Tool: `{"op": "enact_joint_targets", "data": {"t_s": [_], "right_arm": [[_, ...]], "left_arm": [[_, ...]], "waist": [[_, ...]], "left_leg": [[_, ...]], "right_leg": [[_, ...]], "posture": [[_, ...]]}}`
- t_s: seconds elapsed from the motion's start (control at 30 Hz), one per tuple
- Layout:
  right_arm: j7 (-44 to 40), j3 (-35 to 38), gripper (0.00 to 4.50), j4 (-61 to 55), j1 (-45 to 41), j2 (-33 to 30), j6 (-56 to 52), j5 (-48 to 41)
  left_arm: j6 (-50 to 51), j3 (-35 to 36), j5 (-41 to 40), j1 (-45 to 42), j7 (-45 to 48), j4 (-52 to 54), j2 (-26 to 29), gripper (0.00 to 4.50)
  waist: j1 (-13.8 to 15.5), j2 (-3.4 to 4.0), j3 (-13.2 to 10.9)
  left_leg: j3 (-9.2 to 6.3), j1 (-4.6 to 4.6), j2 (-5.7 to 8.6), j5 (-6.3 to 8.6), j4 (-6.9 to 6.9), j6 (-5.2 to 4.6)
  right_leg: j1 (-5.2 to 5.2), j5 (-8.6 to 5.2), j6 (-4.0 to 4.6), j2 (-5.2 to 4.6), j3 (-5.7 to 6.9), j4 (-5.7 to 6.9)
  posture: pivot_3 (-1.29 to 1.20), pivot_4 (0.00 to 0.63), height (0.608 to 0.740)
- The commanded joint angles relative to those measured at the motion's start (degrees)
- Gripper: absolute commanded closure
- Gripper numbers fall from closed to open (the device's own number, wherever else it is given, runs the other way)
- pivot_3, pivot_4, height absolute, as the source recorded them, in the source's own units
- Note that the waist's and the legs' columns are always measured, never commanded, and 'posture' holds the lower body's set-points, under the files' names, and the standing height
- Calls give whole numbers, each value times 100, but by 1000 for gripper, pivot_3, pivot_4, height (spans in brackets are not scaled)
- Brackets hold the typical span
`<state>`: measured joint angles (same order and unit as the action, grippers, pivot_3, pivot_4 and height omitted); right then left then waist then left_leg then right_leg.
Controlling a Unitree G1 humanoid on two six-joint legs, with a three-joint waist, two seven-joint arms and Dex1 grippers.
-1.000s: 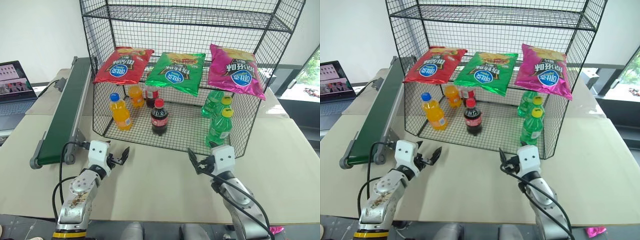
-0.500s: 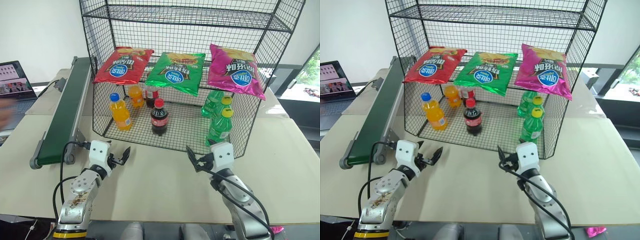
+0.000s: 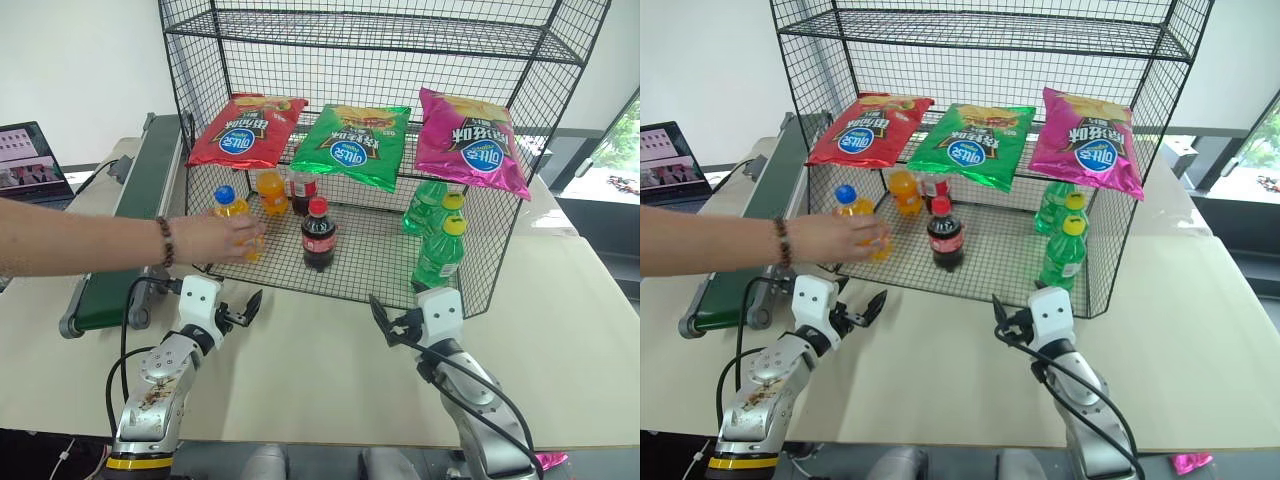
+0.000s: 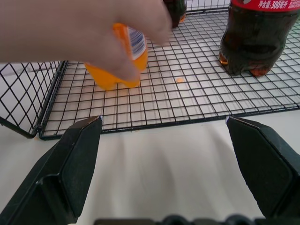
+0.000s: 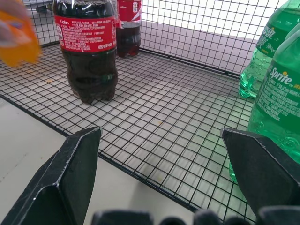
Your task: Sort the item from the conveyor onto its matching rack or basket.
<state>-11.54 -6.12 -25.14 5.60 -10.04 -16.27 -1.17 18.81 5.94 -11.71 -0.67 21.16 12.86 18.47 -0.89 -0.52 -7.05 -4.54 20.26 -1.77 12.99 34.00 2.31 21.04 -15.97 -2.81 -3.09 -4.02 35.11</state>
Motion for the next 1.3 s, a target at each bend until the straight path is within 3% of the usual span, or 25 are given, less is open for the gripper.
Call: {"op": "enact_joint_targets", "data": {"t_s": [0.03,0.8,1.07,1.3], "right_arm": [[20,31,0,-81,-15,14,247,17],[-25,-13,0,-80,-121,-11,223,42],[-562,223,0,-224,-555,-349,-122,-385],[-1704,370,0,-408,-1429,-818,-1027,-1709]], "left_arm": [[-89,82,-75,-65,26,125,26,32],[-82,51,-44,-236,-71,98,-96,32],[-107,675,-759,-81,464,550,267,32],[198,1645,-1444,-81,-184,1196,174,32]], "waist": [[0,0,0],[-2,0,0],[-17,0,0],[-10,-1,-2]], "left_leg": [[0,0,0,0,0,0],[0,0,0,0,0,0],[0,0,-1,0,1,0],[-1,0,0,0,4,-1]], "right_leg": [[0,0,0,0,0,0],[0,2,3,0,0,1],[0,2,3,1,0,3],[-3,21,36,0,1,0]], "posture": [[0,150,738],[0,150,738],[0,150,738],[0,150,738]]}}
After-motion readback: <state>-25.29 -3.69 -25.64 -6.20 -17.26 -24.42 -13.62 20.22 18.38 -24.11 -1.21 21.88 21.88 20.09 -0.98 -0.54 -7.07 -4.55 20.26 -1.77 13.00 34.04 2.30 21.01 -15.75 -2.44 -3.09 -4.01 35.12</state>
